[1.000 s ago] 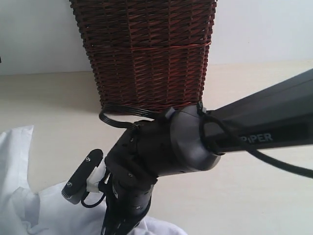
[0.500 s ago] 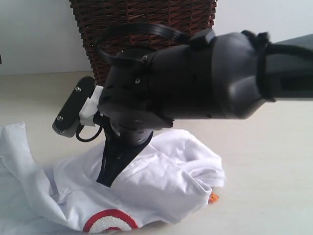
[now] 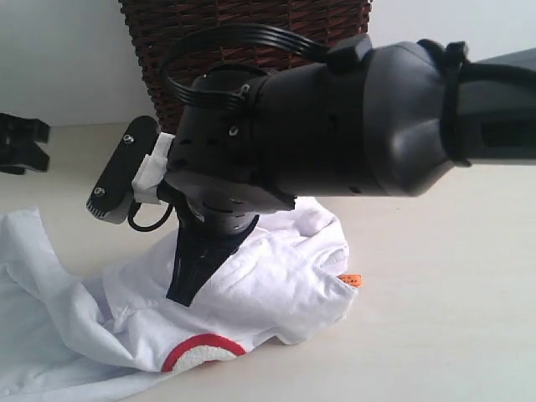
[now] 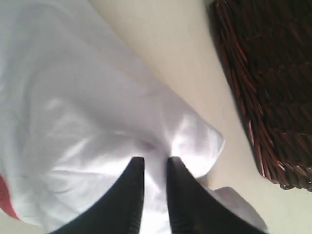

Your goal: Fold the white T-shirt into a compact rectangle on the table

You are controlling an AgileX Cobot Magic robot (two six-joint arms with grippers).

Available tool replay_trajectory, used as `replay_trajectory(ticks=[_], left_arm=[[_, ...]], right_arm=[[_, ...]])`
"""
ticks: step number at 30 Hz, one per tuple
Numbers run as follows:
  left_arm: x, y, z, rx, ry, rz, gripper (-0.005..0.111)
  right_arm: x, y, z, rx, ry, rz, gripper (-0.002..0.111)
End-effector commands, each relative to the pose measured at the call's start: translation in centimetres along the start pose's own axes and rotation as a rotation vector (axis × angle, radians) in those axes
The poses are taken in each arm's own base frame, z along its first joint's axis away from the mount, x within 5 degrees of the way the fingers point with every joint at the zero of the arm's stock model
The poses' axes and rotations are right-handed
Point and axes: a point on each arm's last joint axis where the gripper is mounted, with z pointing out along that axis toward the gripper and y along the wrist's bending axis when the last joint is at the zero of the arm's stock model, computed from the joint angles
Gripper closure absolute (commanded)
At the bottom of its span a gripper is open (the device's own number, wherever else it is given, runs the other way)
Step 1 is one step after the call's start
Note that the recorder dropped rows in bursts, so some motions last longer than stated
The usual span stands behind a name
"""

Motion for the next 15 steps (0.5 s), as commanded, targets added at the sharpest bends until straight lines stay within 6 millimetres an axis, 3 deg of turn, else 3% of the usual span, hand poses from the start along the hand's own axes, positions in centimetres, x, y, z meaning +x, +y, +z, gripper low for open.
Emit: replay_trajectory(ticks=[1, 4, 7, 15], left_arm=[[1.1, -3.6, 1.8, 0.153, 0.112, 0.174, 0.058], [2.1, -5.4, 3.1, 0.225, 0.202, 0.247, 0.056], [3.1, -6.7, 4.4, 0.268, 0.276, 0.289, 0.056], [4.4, -10.3, 6.1, 0.4, 0.368, 0.46, 0.056]], right_arm=[[0.1, -0.3, 0.0, 0.011, 0.02, 0.019, 0.069], [0.5, -0.5, 0.0, 0.025, 0.065, 0.055, 0.06], [1.5, -0.9, 0.1, 0.051, 0.16, 0.099, 0.059], [6.6, -6.0, 4.0, 0.018, 0.265, 0.375, 0.062]])
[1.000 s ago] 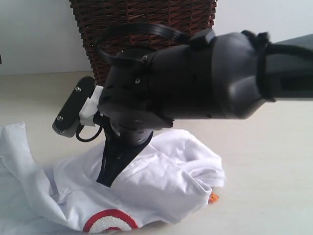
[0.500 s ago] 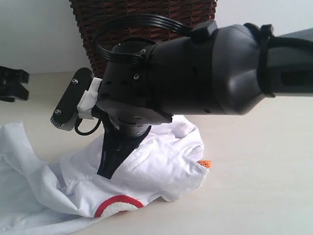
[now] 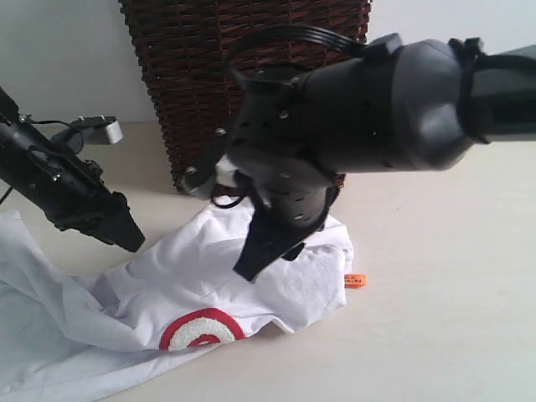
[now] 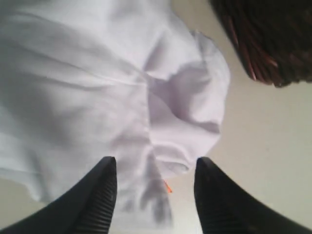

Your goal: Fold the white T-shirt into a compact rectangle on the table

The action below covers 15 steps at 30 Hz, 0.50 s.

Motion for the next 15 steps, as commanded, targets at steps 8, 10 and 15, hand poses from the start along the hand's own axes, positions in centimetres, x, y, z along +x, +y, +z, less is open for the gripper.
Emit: replay_trajectory(ticks=[8, 10, 15], left_arm=[[-1.5, -5.5, 4.7, 0.058, 0.062, 0.326, 0.061], [-1.2, -5.6, 4.9, 0.027, 0.104, 0.385, 0.076], [-1.6, -5.0, 3.4, -0.05, 0.12, 0.383, 0.106]], right_arm=[[1.0, -3.0, 3.0, -0.232, -0.019, 0.124, 0.064], [1.0, -2.9, 3.0, -0.242, -0.018, 0.118, 0.068], [1.0, -2.9, 3.0, -0.24, -0.016, 0.106, 0.082]])
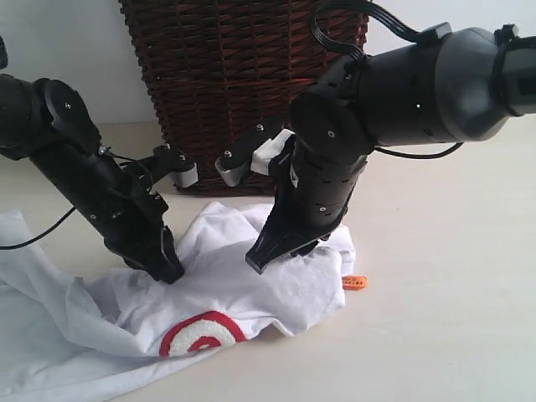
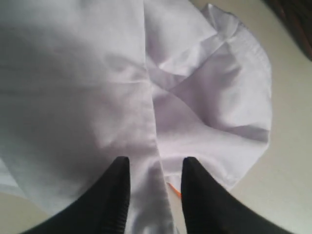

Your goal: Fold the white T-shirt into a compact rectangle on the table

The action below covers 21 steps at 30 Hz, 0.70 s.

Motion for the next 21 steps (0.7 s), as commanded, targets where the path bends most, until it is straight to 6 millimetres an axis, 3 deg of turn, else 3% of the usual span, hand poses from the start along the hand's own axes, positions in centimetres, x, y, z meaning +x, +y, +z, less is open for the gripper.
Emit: replay_trajectory(ticks=[1, 7, 13, 16, 21], left_arm=[[-0.5, 0.5, -2.0, -0.073, 0.007, -0.001, 0.107], [-1.8, -1.0, -6.3, -0.11, -0.116, 0.014, 0.107], [-1.7, -1.6, -10.1, -0.137, -0.241, -0.019, 0.107], [-1.0, -0.7, -10.6, -0.109, -0.264, -0.075, 0.107], [-0.2, 1.4, -9.3, -0.065, -0.258, -0.224, 0.107]], right_arm=[[0.0, -0.2, 0.0, -0.004, -0.006, -0.011, 0.083], [0.2, -0.5, 0.0, 0.017, 0.016, -0.024, 0.085], [0.9, 0.1, -1.1, -0.065, 0.063, -0.02, 0.085], [1.6, 1.8, -2.4, -0.261, 0.031, -0.088, 0.085], [2.4, 6.8, -4.0, -0.755, -0.217, -0.144, 0.085]])
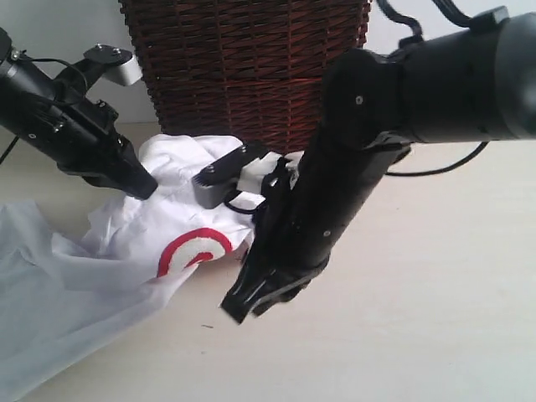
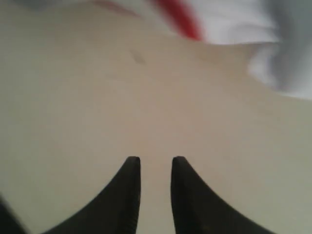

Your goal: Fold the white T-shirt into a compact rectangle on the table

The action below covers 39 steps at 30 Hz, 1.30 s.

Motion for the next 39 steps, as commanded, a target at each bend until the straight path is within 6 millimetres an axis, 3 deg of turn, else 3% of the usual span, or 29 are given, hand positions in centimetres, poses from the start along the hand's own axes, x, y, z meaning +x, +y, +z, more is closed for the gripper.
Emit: replay_trajectory(ticks=[1, 4, 8, 12, 15, 19, 24, 26, 32, 35, 38, 39], left_arm=[[0.5, 1.5, 1.1, 0.039, 0.006, -0.129, 0.107], [0.9, 1.8, 2.2, 0.068, 0.04, -0.147, 0.107], [1.0, 1.5, 1.8, 0.073, 0.048, -0.132, 0.107], [0.9, 1.8, 0.3, 0.051, 0.001, -0.152, 0.107], [1.1, 2.4, -0.5, 0.084, -0.035, -0.212, 0.107], [1.1, 2.2, -1.0, 0.167, -0.063, -0.231, 0.107], [0.8, 0.9, -1.3, 0.31, -0.087, -0.211, 0.107], [0.7, 0.9, -1.8, 0.297, -0.098, -0.206, 0.107], [1.0, 2.5, -4.6, 0.178, -0.187, -0.335, 0.107], [1.8, 4.4, -6.0, 0.076, -0.225, -0.52, 0.107], [3.3, 6.0, -6.6, 0.037, -0.226, -0.638, 0.107], [3.7, 6.8, -6.2, 0.008, -0.23, -0.666, 0.102]], right_arm=[[0.0, 4.6, 0.6, -0.364, -0.251, -0.112, 0.085], [-1.1, 6.7, 2.7, -0.295, -0.371, -0.089, 0.085], [-3.4, 8.7, 6.6, -0.083, -0.44, -0.111, 0.091], [-4.9, 10.4, 9.6, -0.151, -0.389, -0.149, 0.107], [-6.1, 10.1, 10.9, -0.133, -0.38, -0.104, 0.108], [-6.5, 7.8, 11.6, -0.059, -0.237, -0.062, 0.108], [-6.3, 3.7, 12.2, 0.287, -0.056, -0.009, 0.108], [-5.7, 3.0, 12.6, 0.349, 0.005, -0.034, 0.108], [-3.6, 2.5, 13.8, 0.367, 0.157, -0.08, 0.108], [-3.0, 2.5, 13.4, 0.369, 0.201, -0.108, 0.108], [-2.8, 2.9, 11.6, 0.343, 0.15, -0.097, 0.108], [-3.1, 4.4, 10.4, 0.256, 0.06, -0.109, 0.108]])
